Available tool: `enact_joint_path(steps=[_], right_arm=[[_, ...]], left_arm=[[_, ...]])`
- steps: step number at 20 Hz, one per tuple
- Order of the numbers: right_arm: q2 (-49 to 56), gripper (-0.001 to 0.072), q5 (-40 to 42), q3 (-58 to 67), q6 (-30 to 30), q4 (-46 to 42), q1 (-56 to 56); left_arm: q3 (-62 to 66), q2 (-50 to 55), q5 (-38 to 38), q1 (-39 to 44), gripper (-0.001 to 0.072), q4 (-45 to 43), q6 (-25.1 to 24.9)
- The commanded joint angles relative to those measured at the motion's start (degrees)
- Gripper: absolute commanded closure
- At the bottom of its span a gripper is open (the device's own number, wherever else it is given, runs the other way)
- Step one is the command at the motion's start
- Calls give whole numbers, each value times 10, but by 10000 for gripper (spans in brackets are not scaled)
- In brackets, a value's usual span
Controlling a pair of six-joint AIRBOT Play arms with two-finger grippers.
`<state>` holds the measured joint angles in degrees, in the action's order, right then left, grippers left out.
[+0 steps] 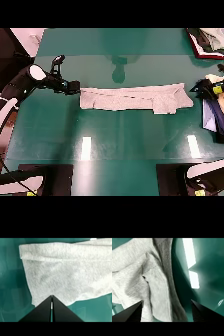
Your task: Fold the shirts.
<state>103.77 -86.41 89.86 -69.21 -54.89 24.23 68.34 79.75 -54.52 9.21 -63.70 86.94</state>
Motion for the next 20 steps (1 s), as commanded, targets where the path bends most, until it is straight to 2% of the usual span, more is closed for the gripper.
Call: enact_joint_path(steps=[1,6,8,9,12,13,16,20], right_arm=[[47,39,-11,0,46,33,-9],[75,52,-29,0,75,69,-47],[74,151,-27,0,79,73,-55],[74,237,-27,0,86,73,-60],[73,619,-28,0,108,75,-66],[69,696,-29,0,120,80,-67],[34,700,-24,0,113,114,-67],[-39,701,-47,30,77,118,-98]], left_arm=[[0,0,-6,0,684,17,-3],[0,0,-8,0,684,27,-3],[0,0,-17,0,684,28,-3],[0,0,-23,0,684,29,-3],[1,0,-28,10,685,34,-3],[1,0,-21,20,686,36,-3],[24,12,0,63,687,58,-3],[165,113,4,139,687,58,-4]])
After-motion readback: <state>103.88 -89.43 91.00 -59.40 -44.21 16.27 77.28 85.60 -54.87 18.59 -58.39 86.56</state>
